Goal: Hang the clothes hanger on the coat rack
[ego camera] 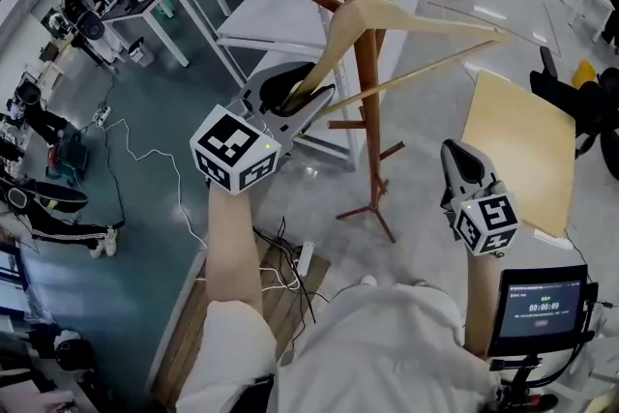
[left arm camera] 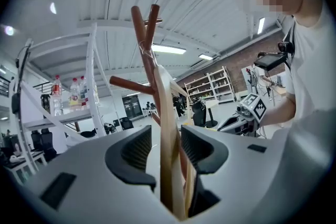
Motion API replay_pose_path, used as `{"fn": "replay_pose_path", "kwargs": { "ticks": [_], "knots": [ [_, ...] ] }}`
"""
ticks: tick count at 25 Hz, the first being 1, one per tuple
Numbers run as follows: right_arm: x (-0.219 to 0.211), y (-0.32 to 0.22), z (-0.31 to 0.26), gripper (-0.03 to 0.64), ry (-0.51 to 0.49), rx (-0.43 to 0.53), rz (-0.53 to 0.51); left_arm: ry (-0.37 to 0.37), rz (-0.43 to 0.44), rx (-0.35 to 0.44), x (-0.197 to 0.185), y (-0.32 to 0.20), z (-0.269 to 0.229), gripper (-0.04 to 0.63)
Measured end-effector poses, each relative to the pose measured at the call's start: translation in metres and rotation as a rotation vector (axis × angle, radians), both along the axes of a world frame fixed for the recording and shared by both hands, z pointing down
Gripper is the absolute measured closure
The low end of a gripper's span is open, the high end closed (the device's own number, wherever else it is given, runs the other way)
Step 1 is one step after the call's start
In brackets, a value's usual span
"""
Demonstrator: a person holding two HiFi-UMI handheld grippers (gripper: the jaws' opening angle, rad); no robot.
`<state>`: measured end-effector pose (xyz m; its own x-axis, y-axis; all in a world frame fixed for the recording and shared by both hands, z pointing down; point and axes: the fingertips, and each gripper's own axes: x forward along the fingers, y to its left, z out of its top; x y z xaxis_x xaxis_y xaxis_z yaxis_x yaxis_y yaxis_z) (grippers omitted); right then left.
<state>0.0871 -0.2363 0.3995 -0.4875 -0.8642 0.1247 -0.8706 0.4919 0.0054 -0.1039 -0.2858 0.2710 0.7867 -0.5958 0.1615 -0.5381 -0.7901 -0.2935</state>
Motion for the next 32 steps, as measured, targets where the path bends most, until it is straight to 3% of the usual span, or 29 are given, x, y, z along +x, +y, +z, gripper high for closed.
{"fn": "replay_pose_path", "kwargs": {
  "ticks": [4,10,15,22,32],
  "knots": [
    [-0.002,0.000,0.000,0.604,-0.004,0.001,-0.008,-0.002,-0.042,0.066,-0.007,0.003,-0.014,0.400],
    [-0.010,0.000,-0.004,0.604,-0.005,0.008,-0.027,-0.016,-0.095,0.126,-0.016,0.011,-0.032,0.400],
    [-0.013,0.003,-0.004,0.604,-0.011,0.008,-0.040,-0.065,-0.190,0.191,-0.025,0.021,-0.043,0.403],
    [-0.026,0.007,-0.005,0.604,-0.020,0.008,-0.082,-0.040,-0.260,0.266,-0.037,0.048,-0.067,0.403],
    [-0.051,0.019,-0.007,0.604,-0.039,0.022,-0.183,-0.066,-0.371,0.263,-0.050,0.091,-0.060,0.403]
  ]
}}
